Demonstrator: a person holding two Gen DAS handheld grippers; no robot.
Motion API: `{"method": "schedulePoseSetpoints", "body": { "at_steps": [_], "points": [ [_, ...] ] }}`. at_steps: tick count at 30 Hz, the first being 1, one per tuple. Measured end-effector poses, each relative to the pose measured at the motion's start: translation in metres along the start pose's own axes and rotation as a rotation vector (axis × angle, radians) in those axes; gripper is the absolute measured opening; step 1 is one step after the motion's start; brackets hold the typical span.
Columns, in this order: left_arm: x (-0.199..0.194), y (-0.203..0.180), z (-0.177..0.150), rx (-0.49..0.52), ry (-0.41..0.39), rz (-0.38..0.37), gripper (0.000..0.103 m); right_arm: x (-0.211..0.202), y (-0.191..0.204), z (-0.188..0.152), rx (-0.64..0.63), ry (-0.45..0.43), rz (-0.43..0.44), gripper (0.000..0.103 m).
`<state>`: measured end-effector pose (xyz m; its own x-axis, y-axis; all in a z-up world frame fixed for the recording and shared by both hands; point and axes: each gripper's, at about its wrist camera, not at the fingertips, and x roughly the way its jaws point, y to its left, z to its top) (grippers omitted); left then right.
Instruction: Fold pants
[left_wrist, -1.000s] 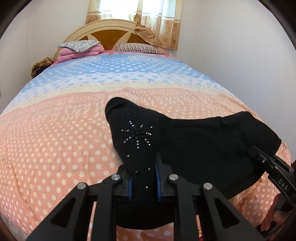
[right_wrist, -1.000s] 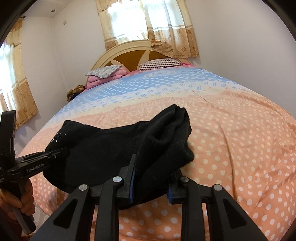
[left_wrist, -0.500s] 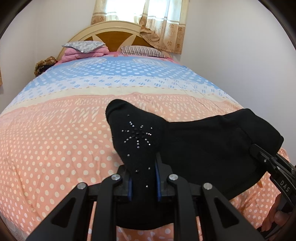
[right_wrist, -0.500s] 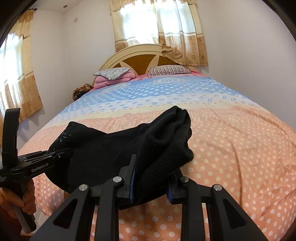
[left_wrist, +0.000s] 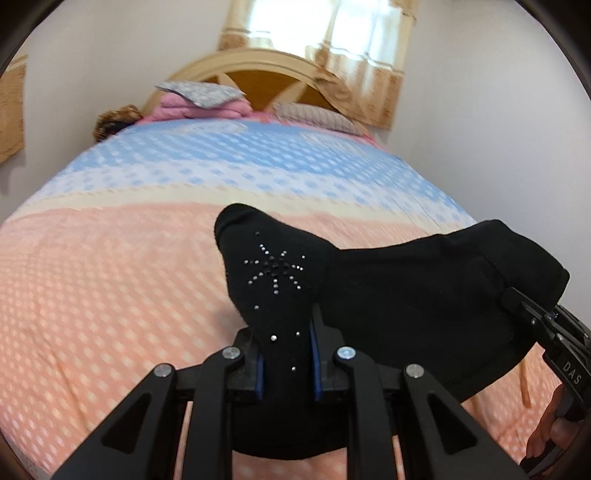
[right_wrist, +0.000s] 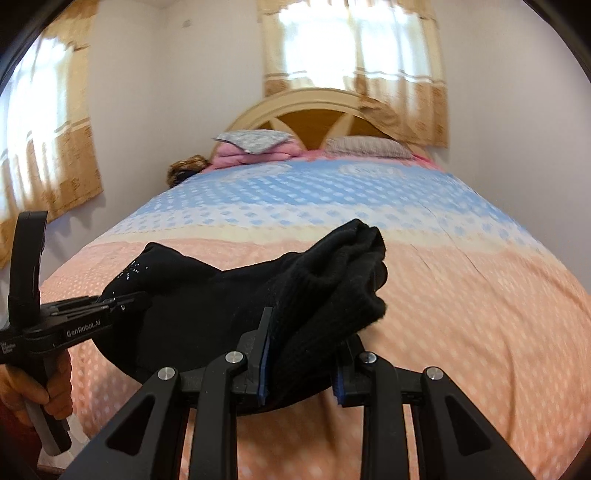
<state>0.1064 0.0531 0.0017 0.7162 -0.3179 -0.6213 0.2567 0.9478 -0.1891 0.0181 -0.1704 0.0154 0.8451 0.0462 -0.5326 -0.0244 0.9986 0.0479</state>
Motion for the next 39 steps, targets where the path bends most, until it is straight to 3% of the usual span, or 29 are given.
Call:
{"method": "schedulePoseSetpoints", "body": {
  "at_steps": [8,14,18,21,24,28,35,37,39],
  "points": [
    [0.016,0.062,0.047,0.005,-0.100,0.215,0.019,0.081,0.060,0.063,-0.063,-0.064,0.139,0.027],
    [0.048,0.104,0.075,0.056,-0.174,0.341,0.019,0.164,0.102,0.087,-0.081,-0.073,0.194,0.027],
    [0.089,0.129,0.072,0.036,-0.093,0.376,0.019,0.232,0.120,0.082,-0.066,0.026,0.205,0.027],
    [0.122,0.151,0.056,-0.018,0.032,0.389,0.019,0.272,0.130,0.070,-0.072,0.136,0.197,0.027],
    [0.133,0.160,0.042,-0.043,0.078,0.380,0.021,0.291,0.128,0.058,-0.071,0.197,0.186,0.027],
    [0.132,0.156,0.040,-0.048,0.088,0.378,0.023,0.296,0.125,0.054,-0.063,0.217,0.187,0.028],
    [0.128,0.168,0.043,-0.044,0.117,0.431,0.041,0.301,0.125,0.056,-0.061,0.263,0.181,0.034],
    [0.119,0.173,0.042,-0.037,0.125,0.476,0.056,0.301,0.121,0.058,-0.058,0.289,0.186,0.042],
    [0.106,0.182,0.040,-0.038,0.131,0.520,0.085,0.299,0.115,0.061,-0.058,0.311,0.191,0.050]
  ]
}}
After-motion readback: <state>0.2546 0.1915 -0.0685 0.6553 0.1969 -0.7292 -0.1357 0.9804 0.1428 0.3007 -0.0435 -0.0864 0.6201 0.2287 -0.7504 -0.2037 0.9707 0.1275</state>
